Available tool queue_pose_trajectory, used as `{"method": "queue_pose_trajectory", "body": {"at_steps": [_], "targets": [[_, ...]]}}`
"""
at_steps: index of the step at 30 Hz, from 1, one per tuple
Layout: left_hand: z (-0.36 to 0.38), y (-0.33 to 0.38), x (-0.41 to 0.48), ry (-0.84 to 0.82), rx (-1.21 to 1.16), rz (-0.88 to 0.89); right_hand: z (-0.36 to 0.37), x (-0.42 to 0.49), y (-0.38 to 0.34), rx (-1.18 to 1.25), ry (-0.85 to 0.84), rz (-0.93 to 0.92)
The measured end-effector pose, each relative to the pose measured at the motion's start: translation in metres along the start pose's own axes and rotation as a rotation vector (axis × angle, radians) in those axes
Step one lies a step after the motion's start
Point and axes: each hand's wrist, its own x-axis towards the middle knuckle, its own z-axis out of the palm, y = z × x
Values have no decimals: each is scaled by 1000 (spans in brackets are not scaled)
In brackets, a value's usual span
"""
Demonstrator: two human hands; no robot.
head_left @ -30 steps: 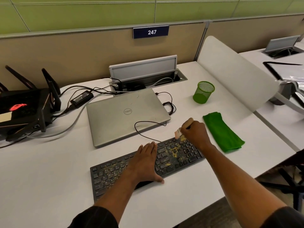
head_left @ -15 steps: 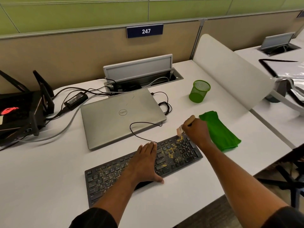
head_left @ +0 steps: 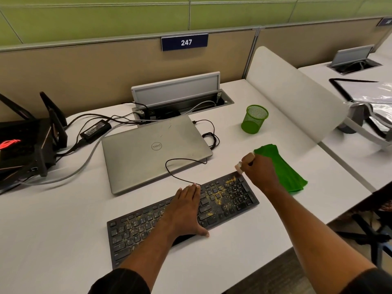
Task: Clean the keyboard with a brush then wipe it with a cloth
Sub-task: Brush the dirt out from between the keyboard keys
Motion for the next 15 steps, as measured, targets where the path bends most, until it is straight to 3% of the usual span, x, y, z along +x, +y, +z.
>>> {"method": "queue_pose_trajectory", "body": {"at_steps": [7,15], "targets": [[1,0,0,17,-15,-1,10,-6,2,-76,-53,-92],[2,-1,-1,26,-18,1,0,-7,7,-34,20,-17]]}}
